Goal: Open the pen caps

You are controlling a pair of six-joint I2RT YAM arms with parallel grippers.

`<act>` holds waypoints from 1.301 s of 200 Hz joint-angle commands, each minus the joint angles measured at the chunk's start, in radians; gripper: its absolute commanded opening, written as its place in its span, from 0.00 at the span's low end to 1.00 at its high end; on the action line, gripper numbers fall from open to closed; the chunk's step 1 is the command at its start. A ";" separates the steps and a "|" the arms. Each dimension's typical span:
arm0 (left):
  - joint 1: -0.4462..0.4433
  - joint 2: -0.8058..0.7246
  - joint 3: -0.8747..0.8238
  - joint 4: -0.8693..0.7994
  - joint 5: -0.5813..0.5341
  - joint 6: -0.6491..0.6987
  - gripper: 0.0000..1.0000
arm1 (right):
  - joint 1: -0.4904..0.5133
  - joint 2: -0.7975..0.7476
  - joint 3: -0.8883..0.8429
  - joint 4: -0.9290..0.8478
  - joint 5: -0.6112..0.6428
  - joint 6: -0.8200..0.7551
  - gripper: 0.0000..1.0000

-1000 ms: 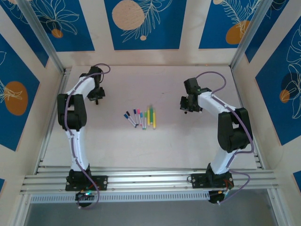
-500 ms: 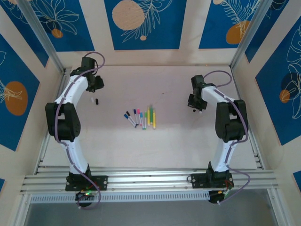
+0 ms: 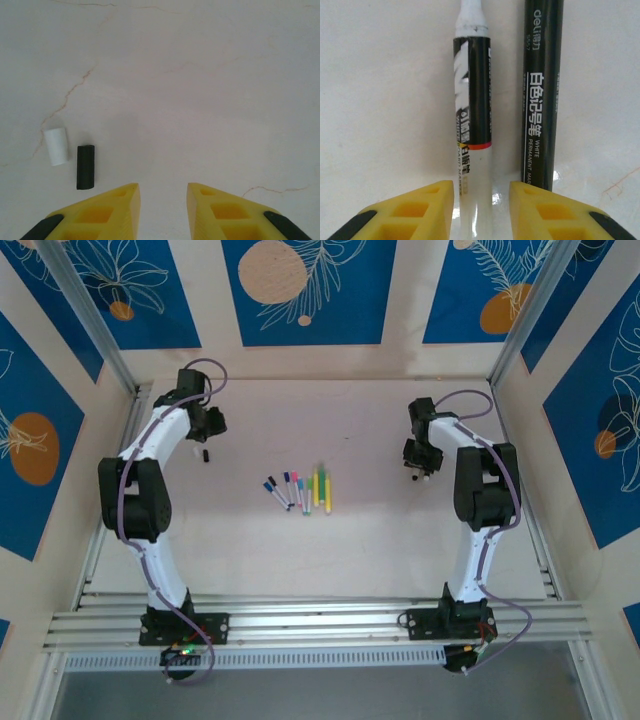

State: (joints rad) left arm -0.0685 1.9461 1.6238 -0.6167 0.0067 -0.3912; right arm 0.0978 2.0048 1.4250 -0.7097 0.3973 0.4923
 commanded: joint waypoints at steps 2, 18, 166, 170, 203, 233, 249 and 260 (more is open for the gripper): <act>-0.014 -0.029 0.007 0.003 0.023 -0.011 0.31 | -0.003 0.012 0.020 -0.033 0.006 0.008 0.35; -0.016 -0.031 0.009 0.002 0.024 -0.011 0.31 | -0.001 0.003 0.025 -0.042 0.013 0.009 0.35; -0.187 -0.193 -0.230 0.160 0.211 -0.101 1.00 | 0.483 -0.145 0.081 -0.043 -0.179 0.058 0.35; -0.191 -0.193 -0.235 0.168 0.221 -0.105 1.00 | 0.491 -0.136 0.082 -0.043 -0.185 0.060 0.35; -0.212 -0.194 -0.290 0.259 0.235 -0.151 1.00 | 0.540 -0.086 0.089 -0.039 -0.218 0.070 0.32; -0.211 -0.206 -0.340 0.391 0.295 -0.193 1.00 | 0.563 -0.072 0.067 -0.027 -0.243 0.086 0.31; -0.208 -0.157 -0.266 0.305 0.331 -0.218 1.00 | 0.571 -0.067 0.055 -0.022 -0.256 0.092 0.31; -0.208 -0.112 -0.202 0.234 0.386 -0.213 1.00 | 0.576 -0.061 0.054 -0.029 -0.251 0.094 0.30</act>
State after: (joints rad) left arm -0.2790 1.7782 1.3071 -0.3336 0.2798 -0.5709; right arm 0.6613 1.9339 1.4853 -0.7261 0.1825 0.5602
